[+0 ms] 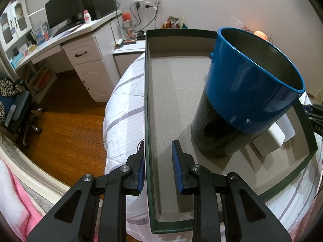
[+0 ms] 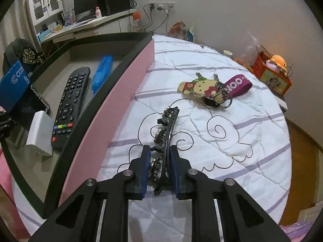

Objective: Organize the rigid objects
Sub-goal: 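Close the right tool on the black hair clip and lift it, then carry the hair clip into the tray box and open the right tool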

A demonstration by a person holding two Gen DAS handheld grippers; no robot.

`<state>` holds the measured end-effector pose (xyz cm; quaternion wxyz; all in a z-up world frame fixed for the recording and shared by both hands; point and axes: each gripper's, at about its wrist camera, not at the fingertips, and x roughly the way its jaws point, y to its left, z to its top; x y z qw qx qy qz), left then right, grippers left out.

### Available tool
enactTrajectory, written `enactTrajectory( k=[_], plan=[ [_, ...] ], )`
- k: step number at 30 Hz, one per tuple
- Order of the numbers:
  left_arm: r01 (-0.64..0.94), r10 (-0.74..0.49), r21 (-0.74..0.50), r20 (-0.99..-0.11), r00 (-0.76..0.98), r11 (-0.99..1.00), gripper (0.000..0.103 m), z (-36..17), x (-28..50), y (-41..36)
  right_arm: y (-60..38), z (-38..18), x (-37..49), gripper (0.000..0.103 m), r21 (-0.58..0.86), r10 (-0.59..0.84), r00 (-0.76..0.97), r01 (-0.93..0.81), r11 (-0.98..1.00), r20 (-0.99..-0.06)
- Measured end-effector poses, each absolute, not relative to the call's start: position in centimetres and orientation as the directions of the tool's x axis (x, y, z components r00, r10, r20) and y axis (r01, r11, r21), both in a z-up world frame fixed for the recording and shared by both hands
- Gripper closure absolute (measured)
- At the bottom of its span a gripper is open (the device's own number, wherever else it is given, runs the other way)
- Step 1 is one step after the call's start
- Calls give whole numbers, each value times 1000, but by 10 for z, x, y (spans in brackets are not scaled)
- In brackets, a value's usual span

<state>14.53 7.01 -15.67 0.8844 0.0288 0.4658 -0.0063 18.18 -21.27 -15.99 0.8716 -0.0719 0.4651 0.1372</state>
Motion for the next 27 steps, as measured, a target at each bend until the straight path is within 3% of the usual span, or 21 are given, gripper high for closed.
enactTrajectory(
  k=[17,27],
  plan=[
    [38,16,45,-825,565,998,79,-157,147,70,-169,-97,186,84,-28,246,625,-395,918,-741],
    [41,14,45,-824,567,998,78,-157,148,69,-117,-107,234,84,-41,273,571,-476,879,-774]
  ],
)
